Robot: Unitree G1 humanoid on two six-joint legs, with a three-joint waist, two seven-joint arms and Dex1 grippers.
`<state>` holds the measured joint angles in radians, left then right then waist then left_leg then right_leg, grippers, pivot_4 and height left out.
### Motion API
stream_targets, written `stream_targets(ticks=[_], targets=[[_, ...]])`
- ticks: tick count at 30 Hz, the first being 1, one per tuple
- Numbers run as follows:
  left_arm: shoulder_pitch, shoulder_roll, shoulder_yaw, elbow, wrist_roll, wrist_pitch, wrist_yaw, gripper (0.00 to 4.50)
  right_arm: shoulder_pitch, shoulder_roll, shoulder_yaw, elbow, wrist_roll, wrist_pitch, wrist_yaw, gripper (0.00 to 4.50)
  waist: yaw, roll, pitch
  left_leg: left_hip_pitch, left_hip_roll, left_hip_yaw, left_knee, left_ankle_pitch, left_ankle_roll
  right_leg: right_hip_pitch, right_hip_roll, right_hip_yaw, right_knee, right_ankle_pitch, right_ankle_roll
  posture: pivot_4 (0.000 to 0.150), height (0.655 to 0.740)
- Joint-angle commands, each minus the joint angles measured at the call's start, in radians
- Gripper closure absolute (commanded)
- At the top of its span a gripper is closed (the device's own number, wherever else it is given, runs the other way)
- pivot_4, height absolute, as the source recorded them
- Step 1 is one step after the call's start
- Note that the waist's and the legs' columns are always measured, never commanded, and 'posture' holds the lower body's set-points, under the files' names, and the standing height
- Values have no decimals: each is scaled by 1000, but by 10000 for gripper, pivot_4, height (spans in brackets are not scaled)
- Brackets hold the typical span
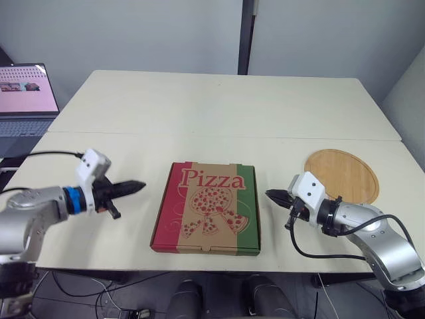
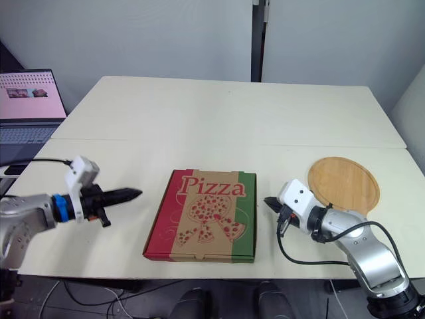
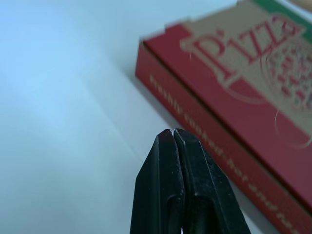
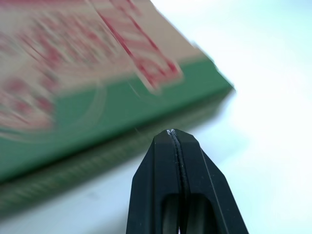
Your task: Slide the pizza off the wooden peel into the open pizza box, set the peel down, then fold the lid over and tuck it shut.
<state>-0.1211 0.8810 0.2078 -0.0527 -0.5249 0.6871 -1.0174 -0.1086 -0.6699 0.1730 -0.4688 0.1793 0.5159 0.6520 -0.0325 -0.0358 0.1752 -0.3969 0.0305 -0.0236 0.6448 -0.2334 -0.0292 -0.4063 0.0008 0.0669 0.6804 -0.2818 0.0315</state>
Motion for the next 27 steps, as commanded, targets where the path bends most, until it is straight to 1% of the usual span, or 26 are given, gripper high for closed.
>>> stream_targets(ticks=[1, 4, 7, 12, 17, 23, 27], targets=[[6, -40, -35, -62, 1, 1, 31, 45000, 0, 20, 51, 18, -40, -52, 4, 44704, 0, 0, 0, 0, 0, 0, 0, 0, 0, 0, 0, 0, 0, 0, 0, 1500, 7306], [-7, -98, -81, -115, -18, 20, 56, 45000, -6, 56, 87, 6, -35, -55, 15, 44704, 1, 0, 0, -1, 0, -1, 0, 0, 0, 0, 0, 0, 0, 0, 0, 1500, 7306], [-44, -143, -116, -127, -15, 26, 78, 45000, -21, 80, 84, 5, -32, -48, 14, 44704, 1, 0, 0, -1, 0, -1, 0, 0, 0, 0, -1, 0, 0, 0, 1, 1500, 7306], [-120, -196, -173, -102, 8, 31, 83, 45000, -62, 77, 61, 34, -33, -36, 30, 44704, 3, 0, 0, -1, -1, -1, 1, 0, 0, 0, -1, 0, 0, 1, 2, 1500, 7306], [-193, -244, -215, -34, 54, 8, 82, 45000, -123, 67, 50, 109, -50, -45, 50, 44704, 3, 0, 0, -1, -3, 0, 1, 0, 0, 0, 0, 0, 0, 1, 2, 1500, 7306], [-247, -275, -227, 34, 100, -23, 84, 45000, -156, 52, 47, 173, -76, -60, 88, 44704, 3, 0, 0, -1, -3, 0, 1, 0, 0, 0, 0, 0, 0, 2, 2, 1500, 7306], [-230, -243, -205, 25, 102, -28, 69, 45000, -135, 29, 15, 161, -75, -55, 93, 44704, 2, 0, 0, -1, -2, -1, 1, 0, 0, 0, 0, 0, 0, 2, 2, 1500, 7306]])
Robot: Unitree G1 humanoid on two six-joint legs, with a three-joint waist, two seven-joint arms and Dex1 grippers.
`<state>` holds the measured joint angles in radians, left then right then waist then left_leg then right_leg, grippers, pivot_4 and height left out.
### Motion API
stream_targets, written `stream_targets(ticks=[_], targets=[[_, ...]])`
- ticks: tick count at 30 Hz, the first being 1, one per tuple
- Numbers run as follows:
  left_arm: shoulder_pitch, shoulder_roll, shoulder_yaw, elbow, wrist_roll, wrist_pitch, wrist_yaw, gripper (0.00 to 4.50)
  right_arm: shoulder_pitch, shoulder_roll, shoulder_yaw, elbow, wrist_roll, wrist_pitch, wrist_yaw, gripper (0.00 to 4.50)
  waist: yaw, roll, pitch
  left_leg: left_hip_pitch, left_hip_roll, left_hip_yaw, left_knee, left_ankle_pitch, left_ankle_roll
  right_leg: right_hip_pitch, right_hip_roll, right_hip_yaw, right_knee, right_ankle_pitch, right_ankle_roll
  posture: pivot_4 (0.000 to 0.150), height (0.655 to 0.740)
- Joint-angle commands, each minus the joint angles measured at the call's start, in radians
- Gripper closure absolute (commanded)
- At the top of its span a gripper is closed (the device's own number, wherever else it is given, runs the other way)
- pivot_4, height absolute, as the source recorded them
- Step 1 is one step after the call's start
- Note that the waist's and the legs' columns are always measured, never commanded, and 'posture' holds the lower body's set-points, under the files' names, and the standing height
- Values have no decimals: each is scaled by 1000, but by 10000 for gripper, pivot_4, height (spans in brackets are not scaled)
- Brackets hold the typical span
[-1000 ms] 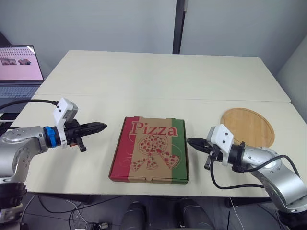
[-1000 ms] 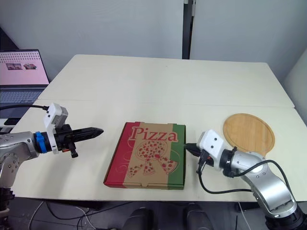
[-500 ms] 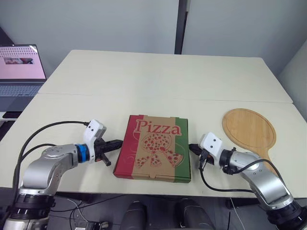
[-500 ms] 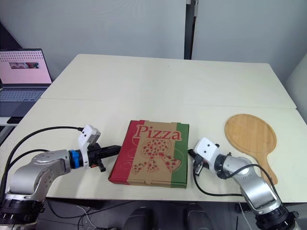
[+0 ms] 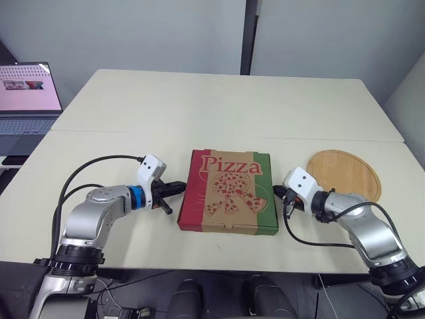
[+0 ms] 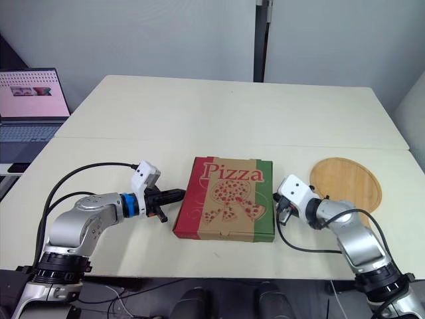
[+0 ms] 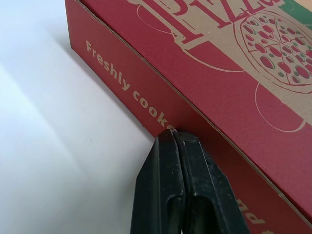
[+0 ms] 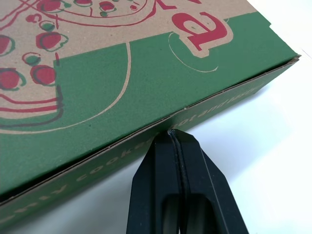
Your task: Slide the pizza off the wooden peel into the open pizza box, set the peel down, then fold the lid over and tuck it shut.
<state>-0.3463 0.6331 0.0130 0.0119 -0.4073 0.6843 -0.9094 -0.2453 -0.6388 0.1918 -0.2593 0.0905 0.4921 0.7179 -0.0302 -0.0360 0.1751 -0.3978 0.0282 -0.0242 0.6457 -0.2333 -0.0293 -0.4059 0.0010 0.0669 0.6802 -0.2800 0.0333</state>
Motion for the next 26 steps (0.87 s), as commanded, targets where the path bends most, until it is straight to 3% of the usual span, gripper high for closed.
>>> stream_targets(ticks=[1, 6, 13, 19, 26], targets=[[8, 24, 2, -49, -15, -25, -43, 45000, 11, -13, -26, -57, 21, -23, 27, 44704, 0, 0, 0, 0, 0, 0, 0, 0, 0, 0, 0, 0, 0, 0, 0, 1500, 7306], [106, 158, 109, -78, -11, -52, -77, 45000, 86, -80, -207, -116, 104, -6, 59, 44704, -2, 0, 0, -1, 1, 0, -1, 0, 0, -1, 0, 0, 0, 0, 0, 1500, 7306], [342, 351, 280, 5, 95, -236, -86, 45000, 258, -210, -508, -2, 124, -218, 129, 44704, -2, 0, 0, 2, 2, 1, -2, 0, 0, 1, -3, 0, -1, -2, -1, 1500, 7306], [405, 367, 370, 75, 91, -299, -97, 45000, 342, -326, -649, 237, 116, -323, 220, 44704, 2, 0, 1, 1, 3, 3, -1, 0, 0, 0, -5, 2, -1, -3, -4, 1500, 7306], [400, 361, 375, 28, 29, -209, -137, 45000, 301, -382, -626, 366, 102, -390, 244, 44704, -6, 0, 1, 3, 3, 6, -2, 0, 0, 0, -5, 3, -1, -4, -6, 1500, 7306]])
